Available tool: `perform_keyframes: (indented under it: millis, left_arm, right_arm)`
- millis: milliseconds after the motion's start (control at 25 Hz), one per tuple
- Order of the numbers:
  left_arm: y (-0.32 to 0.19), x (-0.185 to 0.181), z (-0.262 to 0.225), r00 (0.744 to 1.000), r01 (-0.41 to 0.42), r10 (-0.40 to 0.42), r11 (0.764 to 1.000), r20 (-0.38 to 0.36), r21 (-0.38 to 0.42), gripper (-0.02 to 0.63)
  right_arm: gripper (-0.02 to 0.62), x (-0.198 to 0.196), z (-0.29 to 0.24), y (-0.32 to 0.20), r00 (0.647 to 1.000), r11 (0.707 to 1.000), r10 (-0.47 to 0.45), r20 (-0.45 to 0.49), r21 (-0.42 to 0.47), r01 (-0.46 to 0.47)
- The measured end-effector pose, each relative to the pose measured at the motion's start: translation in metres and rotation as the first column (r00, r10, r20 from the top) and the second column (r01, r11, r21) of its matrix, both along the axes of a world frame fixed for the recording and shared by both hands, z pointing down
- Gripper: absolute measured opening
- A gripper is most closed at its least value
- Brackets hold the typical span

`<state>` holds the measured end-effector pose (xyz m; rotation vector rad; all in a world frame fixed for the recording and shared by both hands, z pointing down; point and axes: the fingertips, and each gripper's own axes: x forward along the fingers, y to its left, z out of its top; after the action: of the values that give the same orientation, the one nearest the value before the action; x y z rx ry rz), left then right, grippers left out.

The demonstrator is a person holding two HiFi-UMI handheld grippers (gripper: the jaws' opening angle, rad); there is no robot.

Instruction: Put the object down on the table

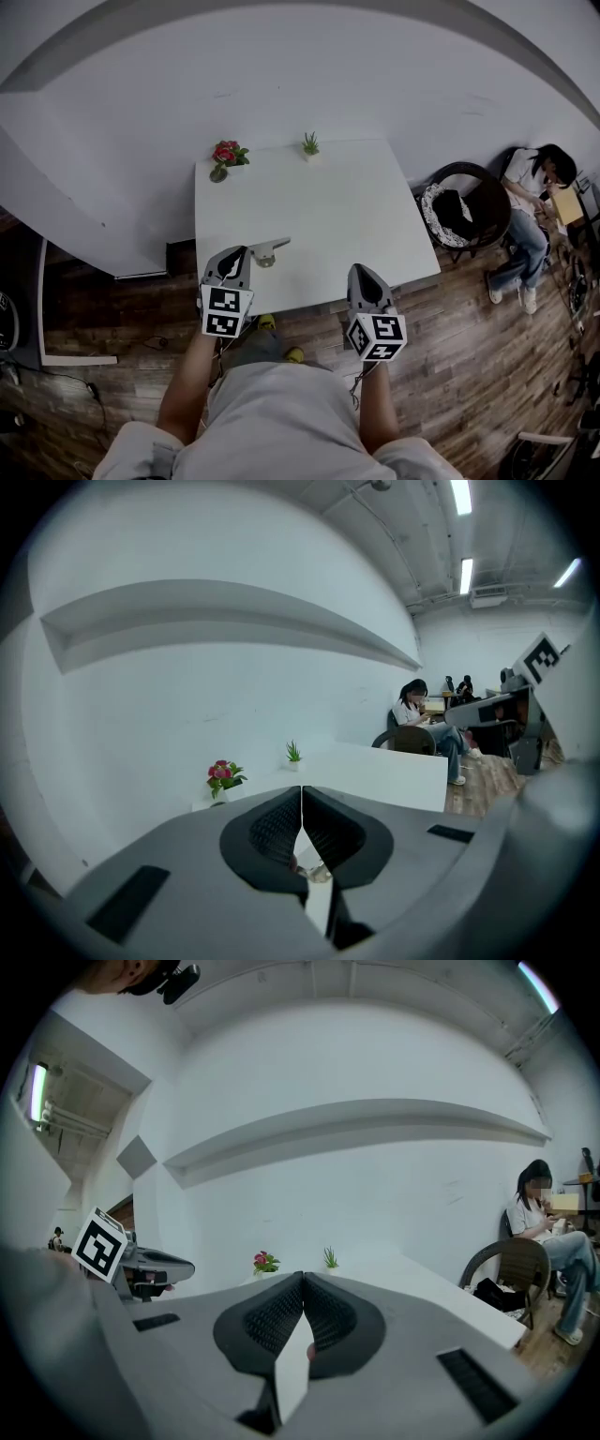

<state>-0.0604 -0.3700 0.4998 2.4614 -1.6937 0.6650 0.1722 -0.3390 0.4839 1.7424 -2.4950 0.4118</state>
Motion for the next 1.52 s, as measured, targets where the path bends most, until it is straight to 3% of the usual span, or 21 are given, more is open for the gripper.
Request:
perform_keyframes:
  millis: [480,1000,1520]
  left_arm:
    - [0.02,-0.009,-0.072,0.994,0.008,0.007,0.991,-0.107,0.135,0.02]
    - [0.022,-0.025,-0.085,0.981,0.055,-0.022,0.984,-0.195,0.168,0.02]
    - [0.017,-0.027,-0.093,0.972,0.071,-0.025,0.979,-0.235,0.192,0.018]
  right_arm:
    - [0.008,0.003,-0.011,0.008,1.0,1.0,-0.001,-0.031,0.022,0.002]
    - [0.008,0.013,-0.026,0.008,0.997,0.999,0.018,-0.069,0.049,-0.014]
    - [0.008,0.019,-0.029,0.001,0.997,0.999,0.018,-0.069,0.048,-0.015]
